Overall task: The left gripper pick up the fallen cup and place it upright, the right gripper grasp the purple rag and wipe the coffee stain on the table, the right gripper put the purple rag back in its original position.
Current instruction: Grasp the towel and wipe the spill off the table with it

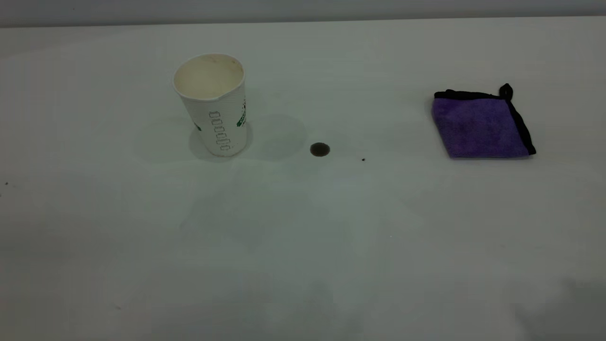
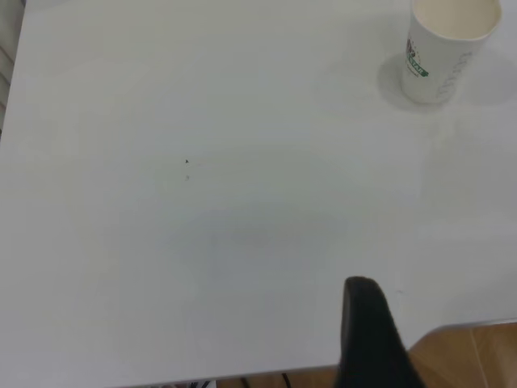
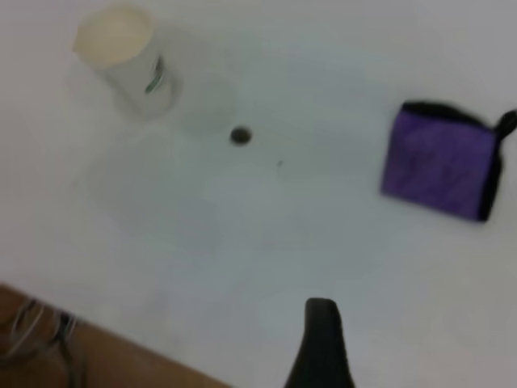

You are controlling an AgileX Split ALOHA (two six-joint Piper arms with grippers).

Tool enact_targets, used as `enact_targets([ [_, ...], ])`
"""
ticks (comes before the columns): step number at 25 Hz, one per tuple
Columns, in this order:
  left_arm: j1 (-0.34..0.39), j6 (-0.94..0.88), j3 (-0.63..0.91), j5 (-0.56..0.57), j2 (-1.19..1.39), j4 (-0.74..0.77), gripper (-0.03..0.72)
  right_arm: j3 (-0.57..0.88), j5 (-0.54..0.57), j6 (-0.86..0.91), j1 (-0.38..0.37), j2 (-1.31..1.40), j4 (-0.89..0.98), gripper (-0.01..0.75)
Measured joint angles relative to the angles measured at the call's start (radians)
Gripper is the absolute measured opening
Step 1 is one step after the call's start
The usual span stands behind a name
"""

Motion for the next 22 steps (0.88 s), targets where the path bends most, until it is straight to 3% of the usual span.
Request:
enact_targets([
  [10,0.000,-0.001,0.000,0.002,0.000,0.000,0.475,-0.117,-0.211,-0.165,0.005,0.546,0.071,0.629],
  [15,0.000,-0.002,0.000,0.002,0.000,0.000,0.475,-0.212,-0.306,-0.227,0.097,0.835,0.073,0.618],
  [22,0.000,-0.002,0.000,0.002,0.000,0.000,0.475,-0.394,-0.377,-0.108,0.134,1.218,-0.114,0.602],
])
